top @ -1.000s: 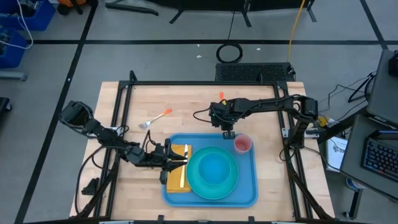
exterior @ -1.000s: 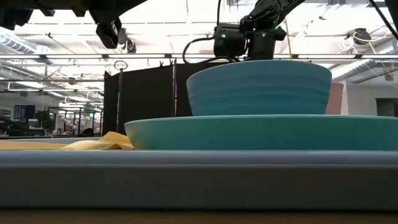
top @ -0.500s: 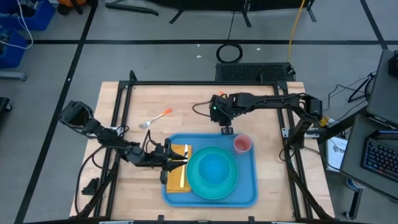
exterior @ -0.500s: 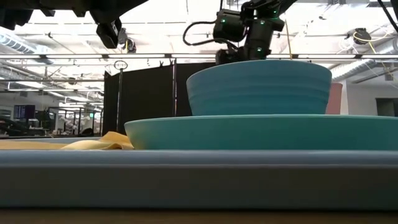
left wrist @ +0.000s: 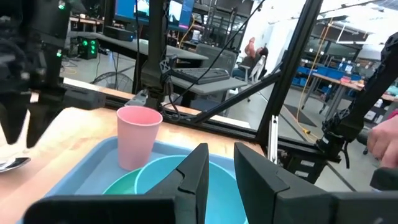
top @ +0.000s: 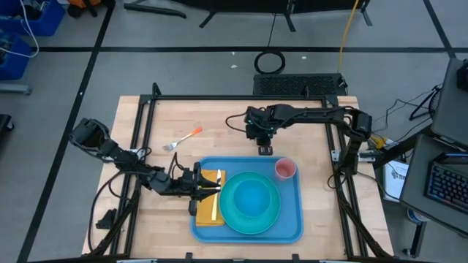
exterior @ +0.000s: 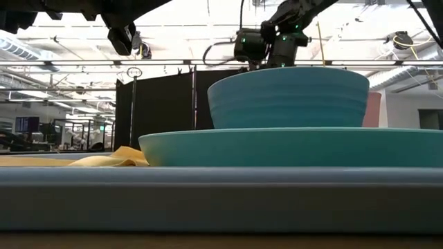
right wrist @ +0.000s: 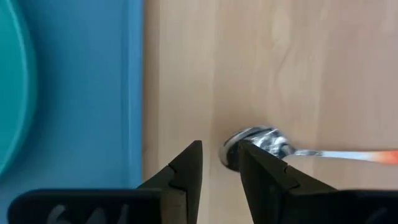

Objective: Set up tray
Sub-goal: Put the orange spoon on top of the yellow napkin to the left of the yellow knife

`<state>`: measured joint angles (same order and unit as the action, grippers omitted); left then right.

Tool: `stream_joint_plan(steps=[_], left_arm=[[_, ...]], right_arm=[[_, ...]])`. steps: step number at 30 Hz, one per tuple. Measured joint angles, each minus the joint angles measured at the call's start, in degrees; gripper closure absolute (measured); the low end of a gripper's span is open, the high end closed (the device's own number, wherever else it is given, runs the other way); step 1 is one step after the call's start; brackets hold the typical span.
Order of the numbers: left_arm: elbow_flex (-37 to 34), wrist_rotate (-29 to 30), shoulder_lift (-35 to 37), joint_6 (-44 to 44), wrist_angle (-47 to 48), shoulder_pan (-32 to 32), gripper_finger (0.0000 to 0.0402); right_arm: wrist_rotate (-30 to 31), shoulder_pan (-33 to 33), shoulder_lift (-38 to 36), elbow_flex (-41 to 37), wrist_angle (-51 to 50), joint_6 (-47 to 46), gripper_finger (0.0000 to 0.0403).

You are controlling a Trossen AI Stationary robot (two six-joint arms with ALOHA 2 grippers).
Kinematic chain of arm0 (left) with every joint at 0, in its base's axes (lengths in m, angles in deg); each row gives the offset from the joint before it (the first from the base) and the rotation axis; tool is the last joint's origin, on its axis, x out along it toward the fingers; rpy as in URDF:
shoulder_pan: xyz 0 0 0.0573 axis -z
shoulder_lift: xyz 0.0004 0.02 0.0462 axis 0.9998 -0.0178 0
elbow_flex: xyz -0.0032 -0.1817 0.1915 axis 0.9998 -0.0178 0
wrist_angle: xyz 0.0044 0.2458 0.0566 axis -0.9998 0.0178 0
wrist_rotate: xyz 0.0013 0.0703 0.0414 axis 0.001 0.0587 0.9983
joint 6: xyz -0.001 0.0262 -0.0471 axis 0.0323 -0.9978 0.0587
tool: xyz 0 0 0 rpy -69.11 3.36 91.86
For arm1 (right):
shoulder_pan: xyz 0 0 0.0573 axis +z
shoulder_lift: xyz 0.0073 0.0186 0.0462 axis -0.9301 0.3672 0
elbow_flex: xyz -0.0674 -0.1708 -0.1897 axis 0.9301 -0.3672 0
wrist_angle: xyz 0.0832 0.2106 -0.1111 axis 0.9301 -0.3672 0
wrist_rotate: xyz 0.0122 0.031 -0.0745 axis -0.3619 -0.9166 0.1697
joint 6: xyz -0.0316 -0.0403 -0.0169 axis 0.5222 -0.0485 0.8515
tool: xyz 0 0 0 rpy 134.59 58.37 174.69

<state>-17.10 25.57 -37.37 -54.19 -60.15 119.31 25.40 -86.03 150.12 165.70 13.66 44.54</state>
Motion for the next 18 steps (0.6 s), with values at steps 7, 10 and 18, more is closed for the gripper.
stream_joint_plan(steps=[7, 10, 18], left_arm=[[0.0, -0.1, 0.0, 0.2, 0.5, 0.0, 0.0323], [0.0, -0.1, 0.0, 0.2, 0.5, 0.0, 0.0323], [0.0, -0.1, 0.0, 0.1, 0.6, 0.0, 0.0323]], right_arm=[[0.1, 0.0, 3.8, -0.1, -0.3, 0.5, 0.0310], [0.1, 0.0, 4.7, -0.1, -0.4, 0.5, 0.0310], [0.3, 0.0, 5.2, -0.1, -0.3, 0.1, 0.0310]])
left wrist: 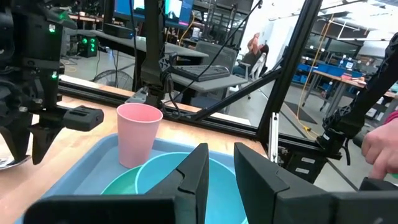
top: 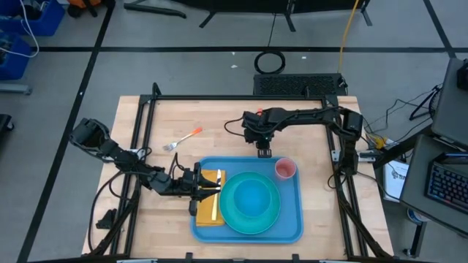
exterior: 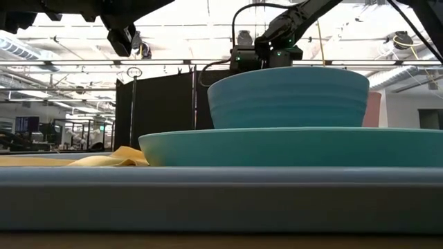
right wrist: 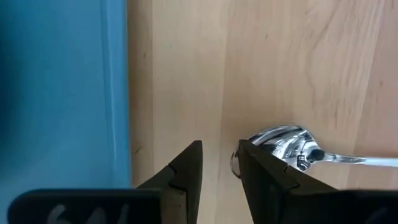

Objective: Set up tray
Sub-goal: Put the orange spoon on top of the yellow napkin to the left of the yellow knife

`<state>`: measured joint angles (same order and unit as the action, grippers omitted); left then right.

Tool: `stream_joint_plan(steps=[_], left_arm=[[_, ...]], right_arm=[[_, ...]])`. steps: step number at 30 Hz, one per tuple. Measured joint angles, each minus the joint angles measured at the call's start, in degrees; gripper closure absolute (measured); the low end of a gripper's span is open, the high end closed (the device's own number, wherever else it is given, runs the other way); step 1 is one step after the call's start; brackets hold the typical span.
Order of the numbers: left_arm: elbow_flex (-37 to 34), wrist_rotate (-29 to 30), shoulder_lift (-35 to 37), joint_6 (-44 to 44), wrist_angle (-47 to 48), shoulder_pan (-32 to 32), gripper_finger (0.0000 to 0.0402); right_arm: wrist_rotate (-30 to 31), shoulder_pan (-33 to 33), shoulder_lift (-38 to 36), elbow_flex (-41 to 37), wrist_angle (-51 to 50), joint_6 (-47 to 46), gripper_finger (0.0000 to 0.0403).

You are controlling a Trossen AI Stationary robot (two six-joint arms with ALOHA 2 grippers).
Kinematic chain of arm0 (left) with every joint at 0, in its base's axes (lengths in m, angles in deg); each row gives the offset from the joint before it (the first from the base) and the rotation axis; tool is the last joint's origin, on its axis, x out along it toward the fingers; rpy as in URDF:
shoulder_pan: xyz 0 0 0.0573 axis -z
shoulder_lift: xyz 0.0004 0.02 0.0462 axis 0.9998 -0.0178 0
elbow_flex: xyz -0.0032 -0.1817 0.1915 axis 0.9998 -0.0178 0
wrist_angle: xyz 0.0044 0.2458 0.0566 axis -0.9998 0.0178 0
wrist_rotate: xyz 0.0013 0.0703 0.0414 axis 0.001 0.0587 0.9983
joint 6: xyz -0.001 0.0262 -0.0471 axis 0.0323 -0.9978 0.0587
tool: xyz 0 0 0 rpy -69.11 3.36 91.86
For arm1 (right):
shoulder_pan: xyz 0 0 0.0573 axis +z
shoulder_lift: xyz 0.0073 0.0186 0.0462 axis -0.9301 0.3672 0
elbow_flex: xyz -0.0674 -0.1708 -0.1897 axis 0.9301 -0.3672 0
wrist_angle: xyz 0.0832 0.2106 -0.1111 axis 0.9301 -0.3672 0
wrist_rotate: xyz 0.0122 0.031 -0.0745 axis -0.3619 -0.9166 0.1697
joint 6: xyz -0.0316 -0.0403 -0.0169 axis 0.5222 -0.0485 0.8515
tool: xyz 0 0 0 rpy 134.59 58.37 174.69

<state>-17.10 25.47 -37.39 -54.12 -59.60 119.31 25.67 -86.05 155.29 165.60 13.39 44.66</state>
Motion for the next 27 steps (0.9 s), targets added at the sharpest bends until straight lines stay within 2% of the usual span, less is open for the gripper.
stream_joint_plan(steps=[20, 27], left_arm=[[0.0, 0.0, 0.0, 0.0, 0.1, 0.0, 0.0323], [0.0, 0.0, 0.0, 0.0, 0.1, 0.0, 0.0323]], right_arm=[[0.0, -1.3, 0.0, 0.0, -0.2, -1.6, 0.0310], [0.0, -1.7, 0.0, -2.7, 1.2, -1.7, 0.0310]])
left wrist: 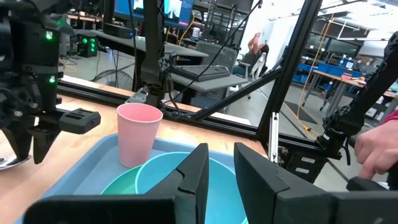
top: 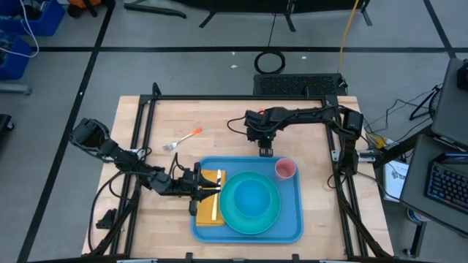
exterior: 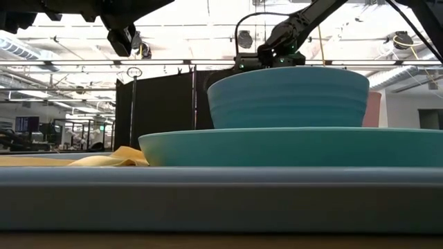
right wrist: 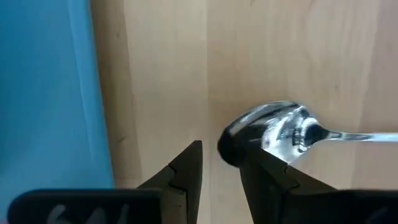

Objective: Set up tray
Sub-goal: Put the orange spoon on top of the yellow napkin to the left of the yellow knife

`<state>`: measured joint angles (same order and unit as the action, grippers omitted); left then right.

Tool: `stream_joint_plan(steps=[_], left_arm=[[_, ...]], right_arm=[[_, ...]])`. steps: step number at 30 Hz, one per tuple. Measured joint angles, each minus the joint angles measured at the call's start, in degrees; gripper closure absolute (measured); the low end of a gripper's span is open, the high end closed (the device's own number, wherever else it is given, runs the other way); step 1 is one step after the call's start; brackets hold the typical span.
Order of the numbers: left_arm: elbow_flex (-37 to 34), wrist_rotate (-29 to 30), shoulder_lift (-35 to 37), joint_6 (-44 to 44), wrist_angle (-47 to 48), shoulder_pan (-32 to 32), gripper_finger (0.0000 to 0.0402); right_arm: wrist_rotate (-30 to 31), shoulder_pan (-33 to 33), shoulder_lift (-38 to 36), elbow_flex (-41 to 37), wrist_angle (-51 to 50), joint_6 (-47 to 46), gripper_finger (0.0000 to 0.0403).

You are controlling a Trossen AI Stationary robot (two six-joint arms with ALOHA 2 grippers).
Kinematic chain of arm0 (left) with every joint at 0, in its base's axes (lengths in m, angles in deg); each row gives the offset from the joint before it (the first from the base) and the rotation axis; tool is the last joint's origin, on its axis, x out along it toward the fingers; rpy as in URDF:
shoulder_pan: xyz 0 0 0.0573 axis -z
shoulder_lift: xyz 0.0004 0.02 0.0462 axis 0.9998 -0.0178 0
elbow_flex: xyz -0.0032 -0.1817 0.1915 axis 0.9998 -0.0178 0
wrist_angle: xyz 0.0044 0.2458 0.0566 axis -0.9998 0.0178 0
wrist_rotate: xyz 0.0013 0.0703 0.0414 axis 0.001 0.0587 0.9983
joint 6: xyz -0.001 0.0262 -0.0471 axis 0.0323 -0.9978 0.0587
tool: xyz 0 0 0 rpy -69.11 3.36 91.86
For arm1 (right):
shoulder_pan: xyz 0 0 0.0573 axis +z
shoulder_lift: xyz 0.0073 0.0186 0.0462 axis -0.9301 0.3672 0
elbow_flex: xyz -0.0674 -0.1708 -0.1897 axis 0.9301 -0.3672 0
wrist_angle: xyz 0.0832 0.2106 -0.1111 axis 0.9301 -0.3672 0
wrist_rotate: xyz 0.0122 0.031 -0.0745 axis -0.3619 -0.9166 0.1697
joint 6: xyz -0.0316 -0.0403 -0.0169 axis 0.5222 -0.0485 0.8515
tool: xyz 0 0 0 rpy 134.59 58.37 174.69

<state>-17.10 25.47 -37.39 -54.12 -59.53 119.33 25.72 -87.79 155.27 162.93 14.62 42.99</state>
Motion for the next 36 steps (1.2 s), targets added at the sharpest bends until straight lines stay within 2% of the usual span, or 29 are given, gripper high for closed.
stream_joint_plan(steps=[7, 21, 24, 29, 36], left_arm=[[0.0, 0.0, 0.0, 0.0, 0.1, 0.0, 0.0323], [0.0, 0.0, 0.0, 0.0, 0.2, 0.0, 0.0323], [0.0, 0.0, 0.0, 0.0, 0.2, 0.0, 0.0323], [0.0, 0.0, 0.0, 0.0, 0.2, 0.0, 0.0323], [0.0, 0.0, 0.0, 0.0, 0.2, 0.0, 0.0323]], right_arm=[[0.2, 0.0, 0.0, -1.0, 3.9, 0.8, 0.0310], [3.0, -0.2, 0.0, -1.0, 4.3, -0.1, 0.0312], [3.0, -0.2, 0.0, -1.0, 4.3, 0.0, 0.0326], [3.2, -0.2, -0.1, -1.0, 4.6, 1.2, 0.0388], [4.2, 0.1, -0.1, -1.0, 4.5, 2.3, 0.0398]])
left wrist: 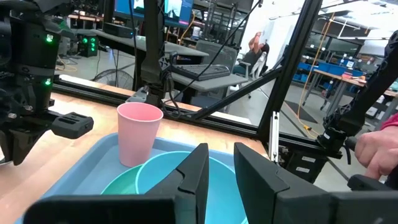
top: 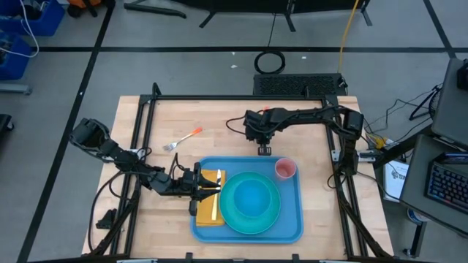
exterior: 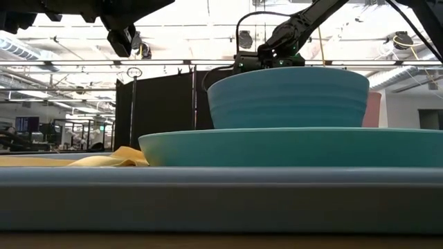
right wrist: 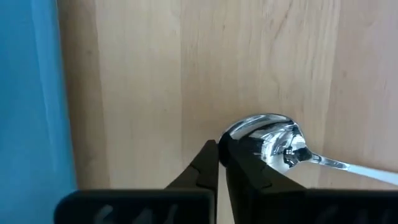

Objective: Set up tray
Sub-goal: Put the orange spoon on top of the yellow napkin to the left of the yellow knife

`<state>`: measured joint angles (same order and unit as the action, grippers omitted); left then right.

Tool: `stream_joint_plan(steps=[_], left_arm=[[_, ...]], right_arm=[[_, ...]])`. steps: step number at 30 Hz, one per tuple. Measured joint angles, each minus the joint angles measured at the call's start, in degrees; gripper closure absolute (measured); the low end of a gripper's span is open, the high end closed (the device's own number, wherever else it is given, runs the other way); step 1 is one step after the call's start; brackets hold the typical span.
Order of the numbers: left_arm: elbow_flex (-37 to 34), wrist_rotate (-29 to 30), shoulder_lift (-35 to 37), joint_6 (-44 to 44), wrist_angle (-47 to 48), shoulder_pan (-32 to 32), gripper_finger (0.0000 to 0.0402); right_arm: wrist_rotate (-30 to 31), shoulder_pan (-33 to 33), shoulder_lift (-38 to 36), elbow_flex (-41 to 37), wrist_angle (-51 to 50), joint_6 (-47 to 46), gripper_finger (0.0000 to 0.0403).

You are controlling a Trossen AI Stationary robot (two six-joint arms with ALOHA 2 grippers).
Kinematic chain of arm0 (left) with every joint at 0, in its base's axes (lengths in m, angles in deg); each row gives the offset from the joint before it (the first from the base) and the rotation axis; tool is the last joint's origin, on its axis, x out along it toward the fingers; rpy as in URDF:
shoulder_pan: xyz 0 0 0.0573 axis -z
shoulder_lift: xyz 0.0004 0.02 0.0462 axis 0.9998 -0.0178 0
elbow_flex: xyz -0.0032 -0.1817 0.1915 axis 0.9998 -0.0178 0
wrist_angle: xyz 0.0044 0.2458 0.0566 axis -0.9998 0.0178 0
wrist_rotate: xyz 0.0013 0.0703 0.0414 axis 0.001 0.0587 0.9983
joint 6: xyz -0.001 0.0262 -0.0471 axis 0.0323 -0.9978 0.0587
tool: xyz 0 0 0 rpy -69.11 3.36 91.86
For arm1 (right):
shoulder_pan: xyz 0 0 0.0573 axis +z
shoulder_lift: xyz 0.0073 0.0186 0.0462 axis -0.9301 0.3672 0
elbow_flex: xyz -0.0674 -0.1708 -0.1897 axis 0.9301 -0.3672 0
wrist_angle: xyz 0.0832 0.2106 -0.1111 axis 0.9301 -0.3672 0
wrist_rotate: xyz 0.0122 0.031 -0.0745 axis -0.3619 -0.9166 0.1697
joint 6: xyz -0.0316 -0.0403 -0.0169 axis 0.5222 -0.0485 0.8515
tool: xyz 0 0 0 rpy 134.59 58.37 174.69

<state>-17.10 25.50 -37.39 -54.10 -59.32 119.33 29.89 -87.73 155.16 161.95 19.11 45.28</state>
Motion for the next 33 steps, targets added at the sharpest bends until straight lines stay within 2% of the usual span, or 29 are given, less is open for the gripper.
stream_joint_plan(steps=[4, 10, 25, 33], left_arm=[[0.0, 0.0, 0.0, 0.0, 0.0, 0.0, 0.0323], [0.0, 0.1, 0.0, -1.1, 1.0, 0.0, 0.0323], [0.0, 0.0, 0.0, -0.3, 2.3, 1.0, 0.0323], [0.0, 0.2, 0.0, 4.0, 2.5, -0.9, 0.0323]], right_arm=[[3.6, 1.7, -0.3, 0.0, -0.2, -0.7, 0.0400], [3.6, 4.8, -3.7, 0.0, 1.1, -2.4, 0.0402], [3.2, 17.0, -23.3, -0.1, 11.2, -11.0, 0.0401], [3.2, 24.7, -28.4, 0.0, 19.2, -15.4, 0.0401]])
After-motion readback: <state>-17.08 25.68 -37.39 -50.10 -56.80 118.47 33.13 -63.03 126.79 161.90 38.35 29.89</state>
